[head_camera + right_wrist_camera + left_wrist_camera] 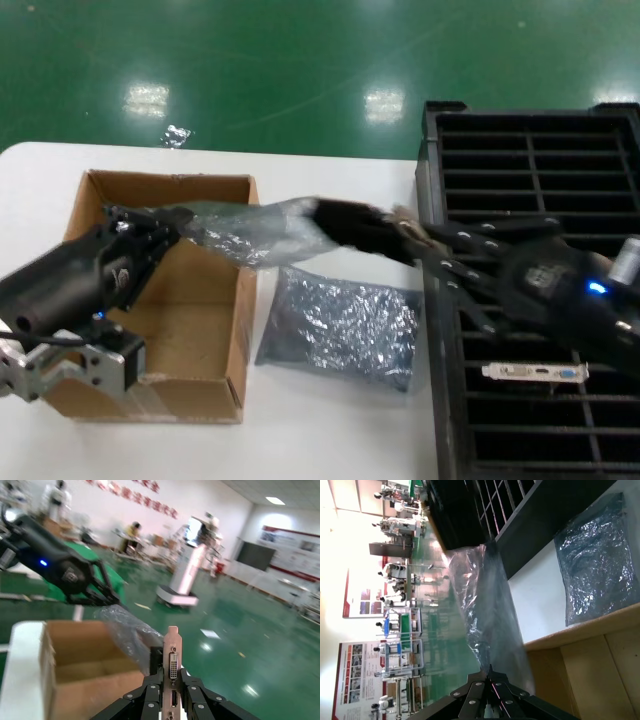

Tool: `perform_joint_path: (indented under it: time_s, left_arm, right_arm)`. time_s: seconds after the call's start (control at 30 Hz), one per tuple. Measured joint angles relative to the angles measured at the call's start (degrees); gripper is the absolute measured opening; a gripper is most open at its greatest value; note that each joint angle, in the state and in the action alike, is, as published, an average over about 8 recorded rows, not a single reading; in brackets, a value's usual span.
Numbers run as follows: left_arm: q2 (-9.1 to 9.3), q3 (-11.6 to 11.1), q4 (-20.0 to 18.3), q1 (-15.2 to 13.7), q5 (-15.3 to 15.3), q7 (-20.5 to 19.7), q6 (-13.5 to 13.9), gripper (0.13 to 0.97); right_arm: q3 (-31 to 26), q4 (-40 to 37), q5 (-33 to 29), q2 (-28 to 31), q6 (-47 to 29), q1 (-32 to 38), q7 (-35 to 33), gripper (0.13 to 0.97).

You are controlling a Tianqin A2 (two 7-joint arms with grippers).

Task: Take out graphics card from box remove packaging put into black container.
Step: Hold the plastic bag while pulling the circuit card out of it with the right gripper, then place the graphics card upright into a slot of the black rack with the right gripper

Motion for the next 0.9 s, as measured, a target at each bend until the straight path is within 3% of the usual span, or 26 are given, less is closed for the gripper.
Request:
perform_joint_path:
  time_s: [0.2, 0.37, 0.7, 0.9]
  left_arm:
    - [0.00, 0.00, 0.00, 0.00, 0.00, 0.00, 0.00, 0.139]
    - [0.00, 0.00, 0.00, 0.00, 0.00, 0.00, 0.00, 0.139]
    - [0.00, 0.00, 0.00, 0.00, 0.00, 0.00, 0.00, 0.139]
    - [0.00, 0.00, 0.00, 0.00, 0.00, 0.00, 0.00, 0.138]
  right_arm:
    - [7.69, 7.14, -2.10, 7.25, 3.51, -9.23, 7.13, 0.188]
    - [12.60, 10.64, -5.46, 9.91, 6.17, -15.67, 12.28, 0.188]
    - [14.23, 11.29, -14.81, 6.19, 7.92, -17.60, 18.21, 0.188]
    - [14.00, 11.10, -16.80, 4.78, 7.74, -16.90, 19.22, 0.188]
